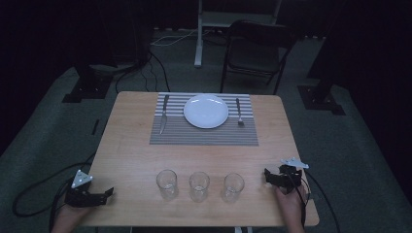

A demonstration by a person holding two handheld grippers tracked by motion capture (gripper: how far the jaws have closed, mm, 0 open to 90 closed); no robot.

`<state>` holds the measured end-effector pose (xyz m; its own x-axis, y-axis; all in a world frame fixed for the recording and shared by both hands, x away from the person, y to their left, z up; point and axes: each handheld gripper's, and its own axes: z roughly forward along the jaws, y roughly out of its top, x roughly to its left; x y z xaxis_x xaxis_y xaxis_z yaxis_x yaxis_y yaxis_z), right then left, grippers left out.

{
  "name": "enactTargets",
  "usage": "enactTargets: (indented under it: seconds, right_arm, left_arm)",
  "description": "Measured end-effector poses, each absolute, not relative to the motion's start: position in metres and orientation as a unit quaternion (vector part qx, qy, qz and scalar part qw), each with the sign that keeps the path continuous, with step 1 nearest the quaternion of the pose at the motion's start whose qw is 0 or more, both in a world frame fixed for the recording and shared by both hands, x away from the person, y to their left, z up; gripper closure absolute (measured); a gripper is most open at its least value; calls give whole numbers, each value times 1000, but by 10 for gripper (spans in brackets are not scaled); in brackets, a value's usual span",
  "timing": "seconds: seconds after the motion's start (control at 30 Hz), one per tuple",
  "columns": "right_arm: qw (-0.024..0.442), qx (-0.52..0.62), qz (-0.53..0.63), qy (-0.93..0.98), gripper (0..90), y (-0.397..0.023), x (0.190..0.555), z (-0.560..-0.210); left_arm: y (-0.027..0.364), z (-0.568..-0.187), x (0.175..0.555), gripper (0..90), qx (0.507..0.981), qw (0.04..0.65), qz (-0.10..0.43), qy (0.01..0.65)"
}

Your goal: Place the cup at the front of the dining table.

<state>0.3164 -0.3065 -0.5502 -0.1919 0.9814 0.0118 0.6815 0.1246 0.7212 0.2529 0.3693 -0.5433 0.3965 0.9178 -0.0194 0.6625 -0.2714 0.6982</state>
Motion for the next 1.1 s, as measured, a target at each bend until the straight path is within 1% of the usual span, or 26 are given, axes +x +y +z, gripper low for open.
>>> enactTargets:
  seconds: [0.27, 0.43, 0.63, 0.97, 1.0, 1.1]
  right_arm:
    - [245, 587, 306, 709, 124, -307, 316, -550]
    - [245, 587, 306, 709, 124, -307, 316, -550]
    - [245, 587, 306, 709, 124, -306, 316, -550]
    - [245, 587, 306, 709, 124, -307, 316, -550]
    - [245, 587, 306, 709, 124, -307, 316, -550]
    - [245, 587, 306, 709, 124, -307, 316, -550]
  left_arm:
    - [363, -539, 251, 13, 777, 341, 193, 493]
    - [359, -540, 251, 13, 783, 340, 183, 488]
    - [352, -531, 248, 13, 781, 373, 177, 468]
    - [337, -522, 245, 13, 789, 391, 173, 442]
    - [333, -516, 243, 14, 785, 411, 169, 432]
    - [330, -510, 241, 14, 782, 427, 167, 422]
